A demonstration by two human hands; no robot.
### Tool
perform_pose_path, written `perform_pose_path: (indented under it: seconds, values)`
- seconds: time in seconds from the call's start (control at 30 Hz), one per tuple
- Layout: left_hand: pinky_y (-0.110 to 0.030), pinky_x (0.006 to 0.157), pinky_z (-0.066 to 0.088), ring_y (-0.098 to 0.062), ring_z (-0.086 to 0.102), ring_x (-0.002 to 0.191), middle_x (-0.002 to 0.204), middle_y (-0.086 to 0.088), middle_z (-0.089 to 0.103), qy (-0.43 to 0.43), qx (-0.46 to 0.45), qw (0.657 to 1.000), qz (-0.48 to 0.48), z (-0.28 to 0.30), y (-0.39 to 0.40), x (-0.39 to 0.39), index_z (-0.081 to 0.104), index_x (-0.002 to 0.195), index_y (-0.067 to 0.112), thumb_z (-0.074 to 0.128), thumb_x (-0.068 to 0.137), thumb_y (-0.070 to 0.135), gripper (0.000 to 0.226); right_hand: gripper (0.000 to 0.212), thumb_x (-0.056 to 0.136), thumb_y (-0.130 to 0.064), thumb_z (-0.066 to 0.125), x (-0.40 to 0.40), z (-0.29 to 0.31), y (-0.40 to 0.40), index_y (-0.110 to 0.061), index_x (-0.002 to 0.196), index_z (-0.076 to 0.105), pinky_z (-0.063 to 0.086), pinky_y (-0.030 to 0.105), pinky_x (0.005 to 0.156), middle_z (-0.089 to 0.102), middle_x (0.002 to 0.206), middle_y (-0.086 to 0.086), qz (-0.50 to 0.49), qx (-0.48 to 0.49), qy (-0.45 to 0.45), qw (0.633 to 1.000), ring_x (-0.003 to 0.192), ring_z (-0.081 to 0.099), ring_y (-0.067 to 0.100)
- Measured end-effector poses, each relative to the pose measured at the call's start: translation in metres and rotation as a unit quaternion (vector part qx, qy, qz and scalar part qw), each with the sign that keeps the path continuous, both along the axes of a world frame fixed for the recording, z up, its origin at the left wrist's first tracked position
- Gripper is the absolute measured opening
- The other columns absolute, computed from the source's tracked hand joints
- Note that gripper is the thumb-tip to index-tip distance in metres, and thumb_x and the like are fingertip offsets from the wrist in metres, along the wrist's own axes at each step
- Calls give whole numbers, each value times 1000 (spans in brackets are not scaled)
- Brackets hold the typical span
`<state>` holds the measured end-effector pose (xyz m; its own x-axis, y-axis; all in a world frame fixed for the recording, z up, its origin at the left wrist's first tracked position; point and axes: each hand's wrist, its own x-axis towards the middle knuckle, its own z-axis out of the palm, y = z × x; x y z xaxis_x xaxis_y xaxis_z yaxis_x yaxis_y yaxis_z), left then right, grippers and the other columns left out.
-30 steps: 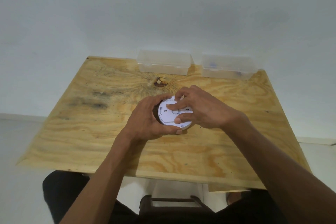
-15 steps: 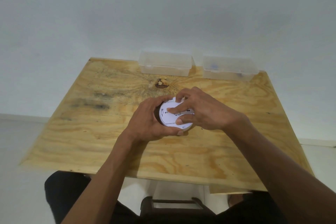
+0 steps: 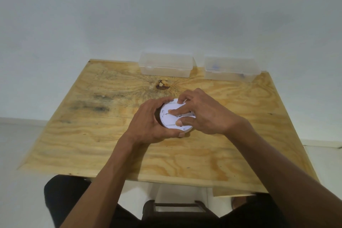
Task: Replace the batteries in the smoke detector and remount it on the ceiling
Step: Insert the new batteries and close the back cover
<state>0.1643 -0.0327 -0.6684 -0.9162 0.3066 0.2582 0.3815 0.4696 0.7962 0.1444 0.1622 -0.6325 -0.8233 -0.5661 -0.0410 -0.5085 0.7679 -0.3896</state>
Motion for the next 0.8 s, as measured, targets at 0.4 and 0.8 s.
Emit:
perform_pose_path:
  seconds: [0.4,0.8]
  values:
    - [-12,81,45,21,55,94,96,44,52,1,-27,998,52,-8,3,1,65,122,34,80,39,72,92,61,77,-43,78,19,-17,-4,-28,132,55,43,36,92,64,121,-11,-146,-118,38,982,109,47,14]
    - [-7,84,45,19,57,99,102,42,61,-9,-34,999,26,-6,-1,4,60,124,36,82,44,68,89,40,85,-42,72,25,-28,-1,-20,118,72,34,24,86,65,132,-3,-123,-111,58,984,113,47,16]
